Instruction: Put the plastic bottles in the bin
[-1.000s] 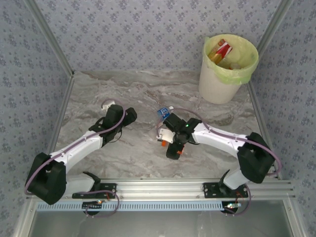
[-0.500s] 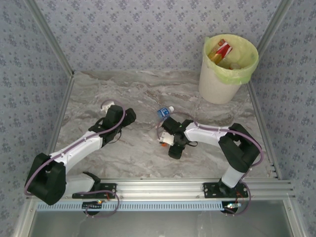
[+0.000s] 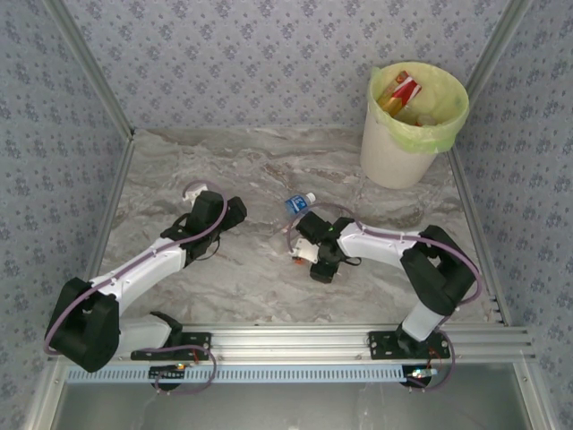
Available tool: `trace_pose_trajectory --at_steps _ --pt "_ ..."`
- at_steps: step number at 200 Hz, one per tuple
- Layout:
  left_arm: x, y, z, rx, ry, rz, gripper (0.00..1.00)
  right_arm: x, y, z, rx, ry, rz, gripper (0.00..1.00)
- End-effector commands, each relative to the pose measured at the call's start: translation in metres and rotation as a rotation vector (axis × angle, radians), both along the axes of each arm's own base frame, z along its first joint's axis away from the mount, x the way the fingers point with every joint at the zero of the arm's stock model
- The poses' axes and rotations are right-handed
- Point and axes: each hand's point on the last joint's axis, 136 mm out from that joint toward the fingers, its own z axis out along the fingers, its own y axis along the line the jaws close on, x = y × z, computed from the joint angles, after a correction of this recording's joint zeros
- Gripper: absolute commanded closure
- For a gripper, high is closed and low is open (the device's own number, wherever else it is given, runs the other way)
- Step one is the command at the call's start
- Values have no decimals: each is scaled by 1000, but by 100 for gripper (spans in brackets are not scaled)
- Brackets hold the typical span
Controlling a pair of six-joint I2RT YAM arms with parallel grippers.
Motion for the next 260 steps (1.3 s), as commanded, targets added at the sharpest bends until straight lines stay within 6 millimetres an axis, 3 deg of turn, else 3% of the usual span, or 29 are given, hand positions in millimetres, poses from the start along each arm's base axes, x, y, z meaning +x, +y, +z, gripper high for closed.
trace_pose_trajectory --at_steps 1,43,89,151,191,260 --pt "4 3 6 13 -19 5 1 1 -10 12 -15 -36 7 53" --pt "7 -4 7 -5 -23 -20 1 7 -16 41 30 -86 -35 55" --pt "6 -4 16 19 -56 -55 1 21 -20 89 153 -179 -127 56" --pt "4 0 34 72 -124 -94 1 45 -19 166 454 -287 -305 57" --pt "5 -1 49 108 -166 -132 1 62 -29 211 671 -303 -455 58" --pt "7 -14 55 79 -192 -196 1 114 -54 308 1027 -555 -647 57"
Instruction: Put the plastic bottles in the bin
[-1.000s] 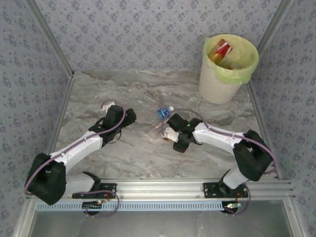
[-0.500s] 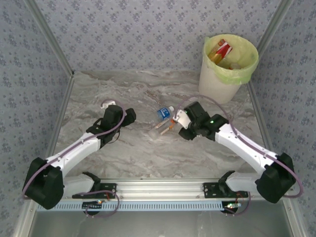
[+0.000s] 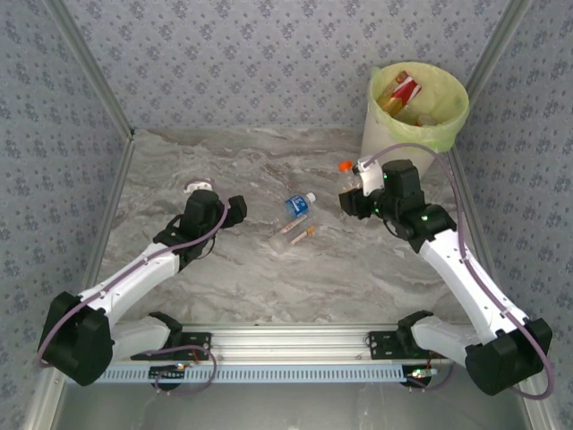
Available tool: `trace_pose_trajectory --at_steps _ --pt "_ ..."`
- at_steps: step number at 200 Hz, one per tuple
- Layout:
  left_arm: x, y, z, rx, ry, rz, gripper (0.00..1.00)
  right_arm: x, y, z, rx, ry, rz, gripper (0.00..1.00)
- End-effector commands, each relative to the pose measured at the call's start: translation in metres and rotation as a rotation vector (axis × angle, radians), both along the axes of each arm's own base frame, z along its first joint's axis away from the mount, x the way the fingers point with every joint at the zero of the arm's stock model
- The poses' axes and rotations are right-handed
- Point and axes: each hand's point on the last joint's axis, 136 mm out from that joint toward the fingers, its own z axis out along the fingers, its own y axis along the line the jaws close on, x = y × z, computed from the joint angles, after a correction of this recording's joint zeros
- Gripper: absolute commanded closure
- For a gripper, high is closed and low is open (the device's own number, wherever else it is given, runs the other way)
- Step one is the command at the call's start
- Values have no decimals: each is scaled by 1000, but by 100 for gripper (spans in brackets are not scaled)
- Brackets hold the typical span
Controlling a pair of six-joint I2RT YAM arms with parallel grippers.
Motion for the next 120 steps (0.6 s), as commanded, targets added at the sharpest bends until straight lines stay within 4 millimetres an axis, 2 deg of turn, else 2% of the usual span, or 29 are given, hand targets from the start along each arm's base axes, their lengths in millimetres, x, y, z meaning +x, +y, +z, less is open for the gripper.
trace_pose_trajectory --at_steps 1,32,38,41,47,66,92,120 --pt "6 -9 21 -34 -58 -49 1 18 0 64 159 -166 -56 57" --pt "5 -13 21 -47 -55 -68 1 44 -18 101 227 -239 -159 57" --pt "5 -13 21 -49 -55 -67 0 49 -20 103 228 -240 -171 56" --pt "4 -13 20 -49 -53 -69 1 51 -21 117 237 -266 -175 56" --pt "4 -13 20 -51 -51 -69 0 57 -25 125 237 -282 -192 56" --pt "2 -15 18 -62 -41 -77 1 78 -40 140 222 -308 -264 56" --pt "0 -16 14 -80 -28 -73 1 111 -65 159 223 -345 -343 56" --pt "-1 -18 13 -97 -21 -81 1 152 -108 177 273 -390 -485 56"
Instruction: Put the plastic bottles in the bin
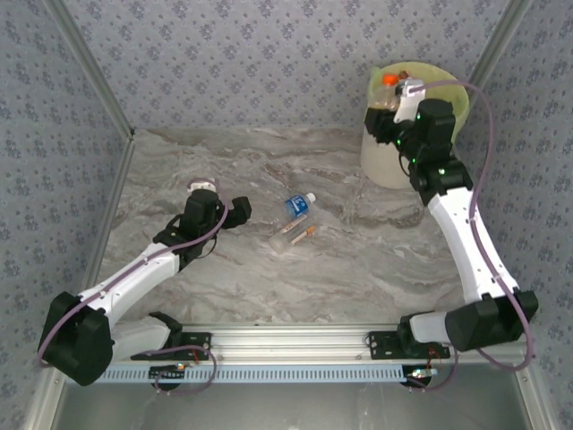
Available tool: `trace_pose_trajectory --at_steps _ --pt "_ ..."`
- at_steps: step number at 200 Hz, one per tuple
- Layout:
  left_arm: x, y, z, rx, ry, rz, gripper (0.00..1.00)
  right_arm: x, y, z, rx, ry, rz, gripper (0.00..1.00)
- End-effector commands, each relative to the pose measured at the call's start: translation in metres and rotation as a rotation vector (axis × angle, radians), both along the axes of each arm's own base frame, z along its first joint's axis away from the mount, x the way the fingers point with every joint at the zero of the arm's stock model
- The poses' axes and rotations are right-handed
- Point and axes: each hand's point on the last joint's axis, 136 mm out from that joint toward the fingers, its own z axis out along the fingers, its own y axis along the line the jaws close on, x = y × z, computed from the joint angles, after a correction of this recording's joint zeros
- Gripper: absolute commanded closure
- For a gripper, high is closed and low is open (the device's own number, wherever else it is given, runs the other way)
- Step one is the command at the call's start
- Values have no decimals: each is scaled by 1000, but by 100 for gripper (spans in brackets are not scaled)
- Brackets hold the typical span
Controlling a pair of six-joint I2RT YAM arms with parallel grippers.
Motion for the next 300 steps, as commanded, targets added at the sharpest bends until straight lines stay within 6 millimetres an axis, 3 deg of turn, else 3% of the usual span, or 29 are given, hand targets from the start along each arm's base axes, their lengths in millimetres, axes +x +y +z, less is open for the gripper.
trace_pose_trajectory --at_steps 1,45,75,81,106,126,145,170,183,215,260,277,300 --pt "2 -3 12 -50 -31 -5 1 31 -37 23 63 -56 -139 56" --pt "0 -6 15 -65 -33 -18 1 94 -124 9 57 -29 -482 56" --pt "-4 -4 16 -66 -32 -20 1 122 -155 -8 -1 43 -598 52" --pt "-5 -4 15 -66 -31 -22 1 125 -160 -11 -17 62 -623 49" --pt "-8 -2 11 -58 -15 -28 1 127 -178 -24 -86 166 -727 19" --pt "-11 -5 8 -55 0 -49 1 120 -184 -28 -116 211 -783 11" --pt "-12 -8 3 -58 16 -66 0 110 -179 -29 -128 232 -779 9" --pt "-13 -16 -1 -62 38 -104 0 96 -163 -13 -119 183 -740 6" --pt "-13 -20 -4 -66 52 -119 1 87 -151 -8 -120 166 -705 0" --pt "-13 -27 -12 -94 86 -132 0 58 -118 -5 -94 167 -597 0" --pt "-19 -28 -40 -82 205 -99 0 15 -84 -27 7 219 -456 0" --pt "-24 -21 -55 -39 279 -55 0 0 -59 -40 62 249 -343 0" --pt "-31 -18 -74 -22 359 -14 1 -20 -23 -72 178 338 -255 0"
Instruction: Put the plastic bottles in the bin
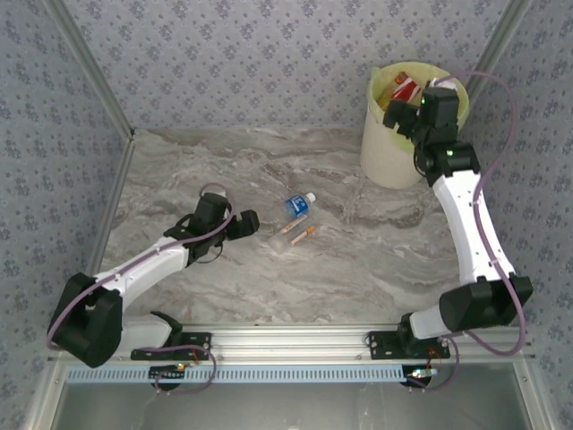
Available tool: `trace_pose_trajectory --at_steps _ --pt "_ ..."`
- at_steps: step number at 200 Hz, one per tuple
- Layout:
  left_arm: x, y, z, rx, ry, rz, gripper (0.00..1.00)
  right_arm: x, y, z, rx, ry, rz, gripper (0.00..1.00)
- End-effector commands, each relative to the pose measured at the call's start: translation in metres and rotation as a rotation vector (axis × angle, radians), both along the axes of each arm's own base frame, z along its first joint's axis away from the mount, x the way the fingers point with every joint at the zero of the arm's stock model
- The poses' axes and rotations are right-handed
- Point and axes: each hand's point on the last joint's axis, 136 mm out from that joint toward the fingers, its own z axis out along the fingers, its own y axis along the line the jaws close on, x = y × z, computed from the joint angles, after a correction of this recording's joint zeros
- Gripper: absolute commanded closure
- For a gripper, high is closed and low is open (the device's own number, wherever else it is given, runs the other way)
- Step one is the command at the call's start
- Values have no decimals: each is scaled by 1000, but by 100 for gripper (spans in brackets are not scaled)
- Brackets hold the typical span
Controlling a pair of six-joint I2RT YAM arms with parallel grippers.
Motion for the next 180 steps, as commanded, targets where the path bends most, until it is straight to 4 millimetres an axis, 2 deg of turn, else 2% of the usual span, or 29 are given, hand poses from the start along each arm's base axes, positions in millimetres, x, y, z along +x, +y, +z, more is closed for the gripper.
trace_pose_trajectory --at_steps 1,8,27,39,41,45,65,99,120,180 --pt "-7 3 -11 28 91 51 1 -17 47 -31 182 61 116 0" --pt "-8 0 -15 31 110 46 1 -22 56 -42 222 82 109 0" --pt "-10 -10 -23 46 153 28 1 -34 83 -88 365 155 77 0" --pt "-11 -17 -29 62 188 21 0 -43 96 -118 458 225 47 0" --pt "-11 -17 -31 67 194 25 0 -46 98 -133 461 257 41 0" --pt "-11 -18 -32 74 206 30 1 -50 102 -146 489 288 35 0" --pt "-11 -23 -43 70 256 55 0 -62 122 -188 576 402 26 0" --pt "-10 -33 -51 70 299 49 1 -77 151 -226 588 530 53 0" --pt "-13 -36 -56 78 318 44 1 -82 169 -237 602 578 94 0" --pt "-25 -57 -68 77 381 -11 0 -102 199 -282 592 712 106 0"
